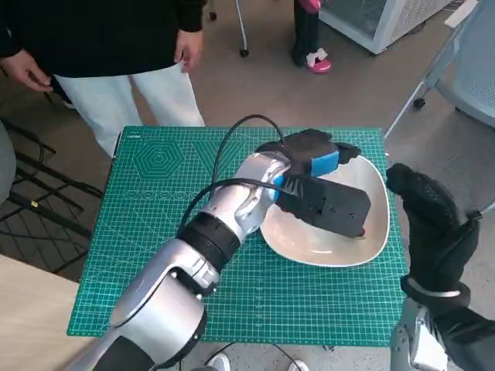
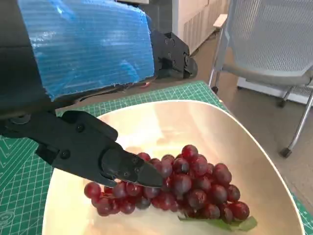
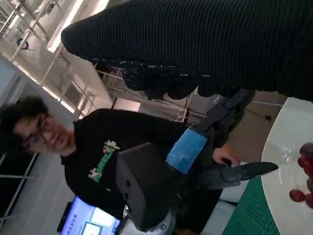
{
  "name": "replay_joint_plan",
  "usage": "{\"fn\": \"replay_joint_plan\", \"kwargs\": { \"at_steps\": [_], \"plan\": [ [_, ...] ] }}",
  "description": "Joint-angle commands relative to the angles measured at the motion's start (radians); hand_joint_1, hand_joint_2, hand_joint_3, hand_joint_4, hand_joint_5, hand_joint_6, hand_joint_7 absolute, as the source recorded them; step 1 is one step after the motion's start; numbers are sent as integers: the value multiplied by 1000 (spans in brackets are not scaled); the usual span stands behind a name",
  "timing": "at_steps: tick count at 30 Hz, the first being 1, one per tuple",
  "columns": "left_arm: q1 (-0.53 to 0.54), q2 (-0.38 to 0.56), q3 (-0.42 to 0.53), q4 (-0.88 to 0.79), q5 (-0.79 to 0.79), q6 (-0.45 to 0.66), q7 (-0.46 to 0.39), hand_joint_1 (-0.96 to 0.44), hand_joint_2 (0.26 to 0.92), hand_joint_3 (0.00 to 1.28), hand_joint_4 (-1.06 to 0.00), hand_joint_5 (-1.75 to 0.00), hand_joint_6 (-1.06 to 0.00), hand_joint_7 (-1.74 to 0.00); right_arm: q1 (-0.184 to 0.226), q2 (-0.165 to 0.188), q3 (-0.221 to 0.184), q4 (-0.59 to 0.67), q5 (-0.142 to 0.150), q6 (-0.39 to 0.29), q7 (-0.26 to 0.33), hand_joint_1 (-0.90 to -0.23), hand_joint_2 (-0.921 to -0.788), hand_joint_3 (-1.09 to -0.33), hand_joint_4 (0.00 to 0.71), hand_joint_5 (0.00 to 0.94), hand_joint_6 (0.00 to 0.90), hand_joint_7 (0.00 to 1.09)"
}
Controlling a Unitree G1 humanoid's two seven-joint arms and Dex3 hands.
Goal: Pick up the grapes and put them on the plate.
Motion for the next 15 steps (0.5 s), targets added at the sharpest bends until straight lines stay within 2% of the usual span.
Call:
{"fn": "replay_joint_plan", "kwargs": {
  "at_steps": [1,5,9,13,15],
  "plan": [
    [7,38,20,0,-22,-45,42,-608,921,30,1,1,-169,-7,1,-1,5,23,-11,9,-9,-617,-921,-814,342,0,29,297],
    [39,77,54,-23,-53,-93,84,-595,921,47,1,1,-167,-5,-10,0,8,36,-12,8,-9,-612,-921,-815,340,0,26,306],
    [99,115,102,-56,-93,-167,181,-574,921,95,1,1,-174,-7,-22,4,14,42,-12,10,-10,-609,-921,-814,341,1,24,312],
    [177,143,181,-68,-164,-273,285,-567,921,159,0,1,-188,-13,-32,10,22,48,-12,12,-10,-610,-921,-809,342,1,19,319],
    [213,152,233,-73,-220,-317,302,-565,921,182,-3,-1,-198,-17,-37,12,28,53,-13,10,-10,-610,-921,-806,342,1,17,321]
  ]
}}
